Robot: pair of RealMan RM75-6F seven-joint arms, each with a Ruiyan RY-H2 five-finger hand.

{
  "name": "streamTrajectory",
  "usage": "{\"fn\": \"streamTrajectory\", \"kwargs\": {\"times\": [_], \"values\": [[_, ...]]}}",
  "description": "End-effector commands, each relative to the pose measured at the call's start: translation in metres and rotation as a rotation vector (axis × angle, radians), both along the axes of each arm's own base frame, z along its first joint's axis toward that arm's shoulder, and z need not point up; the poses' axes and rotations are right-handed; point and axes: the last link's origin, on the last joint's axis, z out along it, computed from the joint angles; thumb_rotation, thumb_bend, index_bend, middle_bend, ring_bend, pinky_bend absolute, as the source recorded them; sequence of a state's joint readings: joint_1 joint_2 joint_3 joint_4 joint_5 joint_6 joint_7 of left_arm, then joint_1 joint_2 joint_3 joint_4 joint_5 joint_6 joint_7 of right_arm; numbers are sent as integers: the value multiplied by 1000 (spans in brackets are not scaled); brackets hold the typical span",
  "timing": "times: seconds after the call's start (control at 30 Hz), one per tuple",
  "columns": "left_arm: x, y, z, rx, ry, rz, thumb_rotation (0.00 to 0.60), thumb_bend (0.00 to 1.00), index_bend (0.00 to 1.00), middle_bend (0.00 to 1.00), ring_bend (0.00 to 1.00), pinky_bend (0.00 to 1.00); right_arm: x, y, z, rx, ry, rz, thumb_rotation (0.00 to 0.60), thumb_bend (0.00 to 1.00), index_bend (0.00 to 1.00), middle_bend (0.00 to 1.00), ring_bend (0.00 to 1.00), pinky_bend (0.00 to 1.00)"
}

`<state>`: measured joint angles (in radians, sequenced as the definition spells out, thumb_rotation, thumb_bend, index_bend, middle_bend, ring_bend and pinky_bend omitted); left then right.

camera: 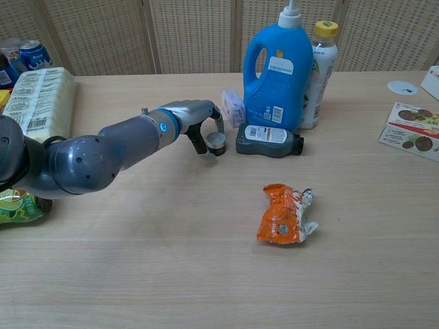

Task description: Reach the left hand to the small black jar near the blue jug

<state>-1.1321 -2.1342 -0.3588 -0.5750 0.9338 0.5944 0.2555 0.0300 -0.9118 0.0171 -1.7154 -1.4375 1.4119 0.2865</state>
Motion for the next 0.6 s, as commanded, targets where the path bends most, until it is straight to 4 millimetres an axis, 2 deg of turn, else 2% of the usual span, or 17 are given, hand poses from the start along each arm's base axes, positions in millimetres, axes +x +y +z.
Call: {"fn": "streamTrajectory", "kwargs": {"times": [0.03,0.43,0.6], "values": [[0,0,0,4,0,-1,600,277,371,53,0,0,-1,0,0,0,0,-3,487,99,0,0,0,0],[6,-1,-3,13,-6,-9,600,271,374,65,0,0,-3,0,0,2,-6,-9,485,96,0,0,0,0],[4,0,-1,22,-6,-4,600,271,413,86,0,0,-4,1,0,0,-7,-11,486,94,0,0,0,0]]}}
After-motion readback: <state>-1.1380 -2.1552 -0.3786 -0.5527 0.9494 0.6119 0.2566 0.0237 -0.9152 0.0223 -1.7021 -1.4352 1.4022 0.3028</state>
